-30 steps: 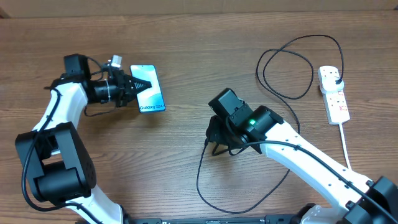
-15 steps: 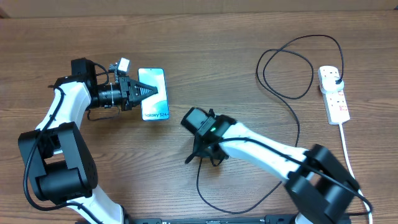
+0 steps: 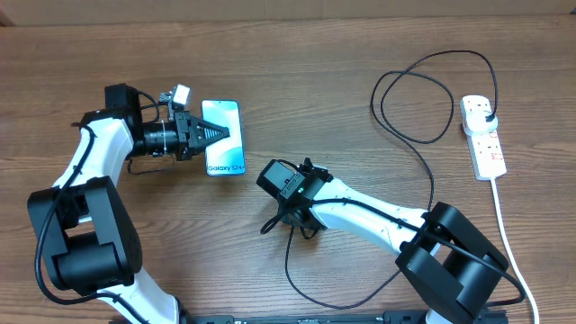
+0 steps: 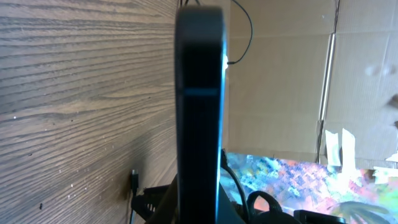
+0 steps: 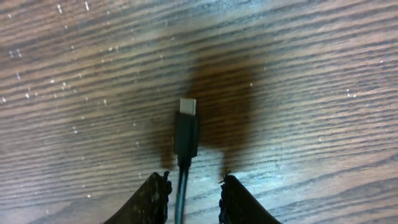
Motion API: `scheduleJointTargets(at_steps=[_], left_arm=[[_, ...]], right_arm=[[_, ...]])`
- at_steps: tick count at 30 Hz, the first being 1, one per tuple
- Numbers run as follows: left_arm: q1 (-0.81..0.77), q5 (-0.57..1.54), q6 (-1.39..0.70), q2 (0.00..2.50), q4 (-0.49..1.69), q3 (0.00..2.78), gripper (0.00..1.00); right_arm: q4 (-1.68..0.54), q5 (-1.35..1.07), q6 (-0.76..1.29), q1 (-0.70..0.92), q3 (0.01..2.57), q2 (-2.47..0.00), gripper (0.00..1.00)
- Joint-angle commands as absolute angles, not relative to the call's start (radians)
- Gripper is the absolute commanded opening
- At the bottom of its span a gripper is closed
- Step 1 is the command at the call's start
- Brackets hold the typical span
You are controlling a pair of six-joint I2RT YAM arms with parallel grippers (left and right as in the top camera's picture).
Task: Plug charger to phone and switch on socket
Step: 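Lower the right gripper over the black cable's USB-C end and grasp it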
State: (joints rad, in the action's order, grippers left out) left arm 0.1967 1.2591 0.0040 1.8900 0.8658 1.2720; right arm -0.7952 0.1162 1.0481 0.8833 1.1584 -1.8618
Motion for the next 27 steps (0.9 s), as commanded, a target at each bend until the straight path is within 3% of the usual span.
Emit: scheduleJointTargets(at_steps=[1, 27], left_arm=[[0.182, 1.287, 0.03, 1.889, 0.867, 1.285, 0.04], [0.181, 1.287, 0.023, 1.889, 0.866, 1.285, 0.04]], right_arm=[[-0.773, 0.15, 1.074, 0.88, 1.151, -1.861, 0.3], [-0.746, 0.187, 1.077, 0.879, 1.111, -1.863, 0.23]])
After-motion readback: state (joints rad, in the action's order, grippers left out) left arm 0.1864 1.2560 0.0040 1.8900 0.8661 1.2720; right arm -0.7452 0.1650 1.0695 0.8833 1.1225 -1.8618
